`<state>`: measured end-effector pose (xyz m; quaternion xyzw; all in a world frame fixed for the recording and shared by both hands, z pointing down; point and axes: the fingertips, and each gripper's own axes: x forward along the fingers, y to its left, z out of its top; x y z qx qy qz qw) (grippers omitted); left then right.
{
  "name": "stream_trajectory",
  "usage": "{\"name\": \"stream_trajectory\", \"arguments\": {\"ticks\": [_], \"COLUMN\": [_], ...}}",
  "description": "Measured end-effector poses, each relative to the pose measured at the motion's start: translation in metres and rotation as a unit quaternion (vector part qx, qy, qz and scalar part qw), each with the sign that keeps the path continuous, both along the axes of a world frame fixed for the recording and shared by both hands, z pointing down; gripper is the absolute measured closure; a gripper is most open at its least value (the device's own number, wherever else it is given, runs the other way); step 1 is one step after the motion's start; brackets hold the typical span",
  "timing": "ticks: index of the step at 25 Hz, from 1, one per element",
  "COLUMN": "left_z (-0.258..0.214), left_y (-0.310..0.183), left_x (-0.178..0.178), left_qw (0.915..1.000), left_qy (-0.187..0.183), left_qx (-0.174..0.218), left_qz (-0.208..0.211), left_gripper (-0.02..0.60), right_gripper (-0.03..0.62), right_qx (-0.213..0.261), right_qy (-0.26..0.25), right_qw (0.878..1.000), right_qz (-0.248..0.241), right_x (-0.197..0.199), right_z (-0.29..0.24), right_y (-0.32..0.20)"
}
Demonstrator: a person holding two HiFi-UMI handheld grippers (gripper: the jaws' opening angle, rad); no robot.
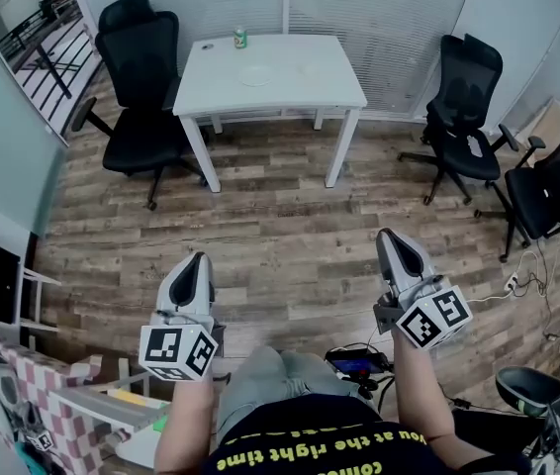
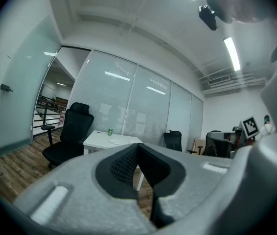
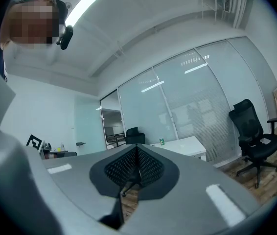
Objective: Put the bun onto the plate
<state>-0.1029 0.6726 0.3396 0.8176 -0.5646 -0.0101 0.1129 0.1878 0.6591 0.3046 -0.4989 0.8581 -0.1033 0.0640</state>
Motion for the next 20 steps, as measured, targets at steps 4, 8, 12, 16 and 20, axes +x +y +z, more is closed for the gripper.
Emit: {"name": "stream_trajectory", "arguments": {"ticks": [4,8,12,16,20], "left_z": [0.000,0.002,0.004,0.008,0.008], "left_y": [-0.004,-0.008,-0.014,-0.021,-0.035], "left_x": [0.004,0.008,0.011,0.012,0.012], "left_qw": [1.0000,1.0000,1.0000,0.9999,0.9999], "left_qy": [-0.002,-0.005,-0.005,-0.006,-0.005], "left_qx": [0.001,0.000,-0.001,-0.004,-0.001], "left_qz": [0.001,0.004,0.006,0.009,0.013], "left_gripper": [0.580,0.581,0.581,0.581,0.581], "right_gripper": [0.589,0.589,0.589,0.588,0.588], "right_qx": [-0.001,-0.003,-0.006,-0.008,-0.006], "right_qy": [0.001,-0.001,-0.002,-0.002,-0.001], "right_qw": [1.000,1.000,1.000,1.000,1.000], "right_qz": [-0.002,-0.001,-0.002,-0.002,-0.001], "right_x": [0.004,0.007,0.007,0.006,0.005], "right_z": [0.002,0.006,0.010,0.013,0.012], "right_y": [-0.002,-0.003,-0.009,-0.015,-0.025]}}
